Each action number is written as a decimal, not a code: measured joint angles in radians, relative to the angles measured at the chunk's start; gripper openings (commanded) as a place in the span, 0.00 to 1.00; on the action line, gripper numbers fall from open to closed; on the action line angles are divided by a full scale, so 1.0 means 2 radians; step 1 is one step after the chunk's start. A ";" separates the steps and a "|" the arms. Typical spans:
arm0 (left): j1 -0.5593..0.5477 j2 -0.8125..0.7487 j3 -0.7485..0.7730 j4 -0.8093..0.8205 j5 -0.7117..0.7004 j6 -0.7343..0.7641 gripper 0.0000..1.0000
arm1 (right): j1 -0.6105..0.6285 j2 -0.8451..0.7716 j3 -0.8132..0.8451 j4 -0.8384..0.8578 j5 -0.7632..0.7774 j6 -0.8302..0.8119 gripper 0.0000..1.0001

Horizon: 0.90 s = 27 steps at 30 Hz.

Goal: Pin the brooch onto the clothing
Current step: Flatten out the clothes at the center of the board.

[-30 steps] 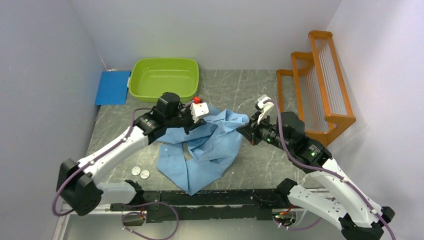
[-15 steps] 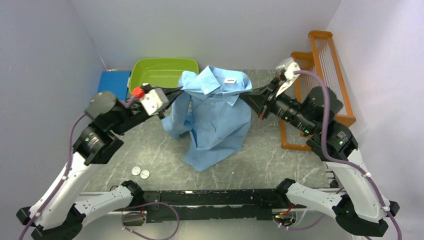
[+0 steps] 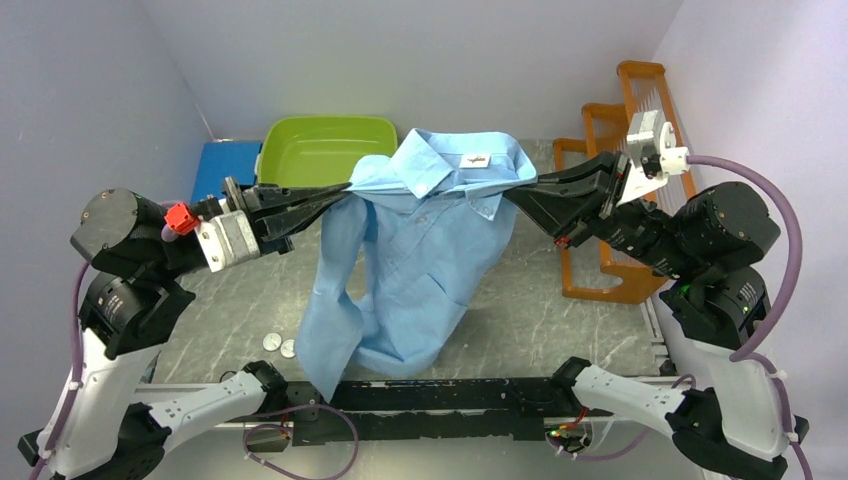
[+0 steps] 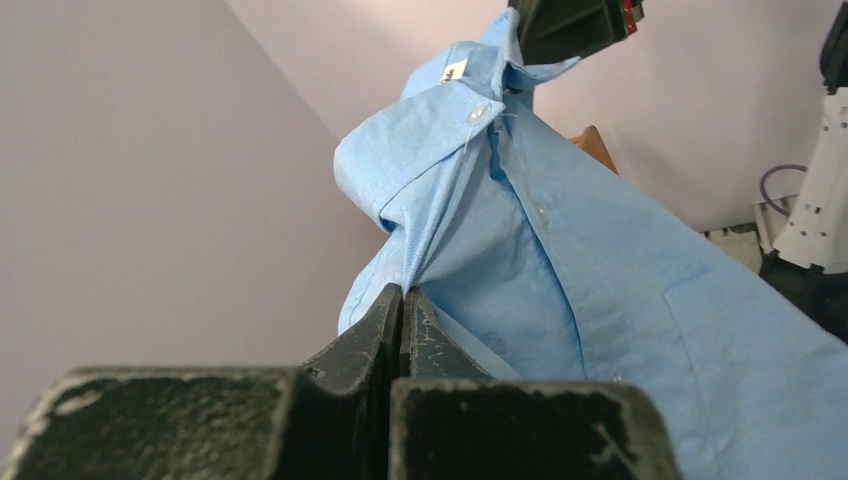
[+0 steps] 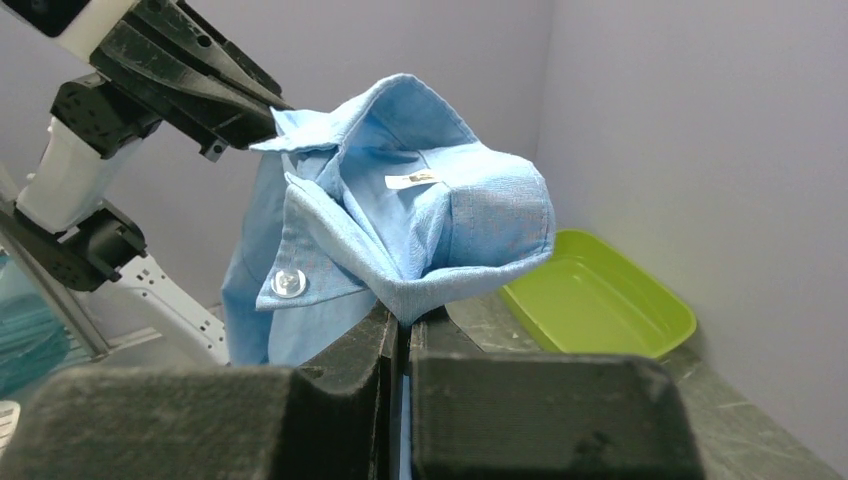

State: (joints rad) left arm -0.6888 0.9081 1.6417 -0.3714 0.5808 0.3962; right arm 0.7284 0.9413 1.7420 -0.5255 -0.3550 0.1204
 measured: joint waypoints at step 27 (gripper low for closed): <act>0.009 0.031 -0.198 -0.097 -0.354 -0.080 0.95 | -0.131 0.159 -0.154 -0.034 0.178 0.027 1.00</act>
State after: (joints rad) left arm -0.6708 0.9703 1.2465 -0.5648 -0.1276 0.2359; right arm 0.4671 1.2594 1.4338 -0.5926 0.0013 0.1741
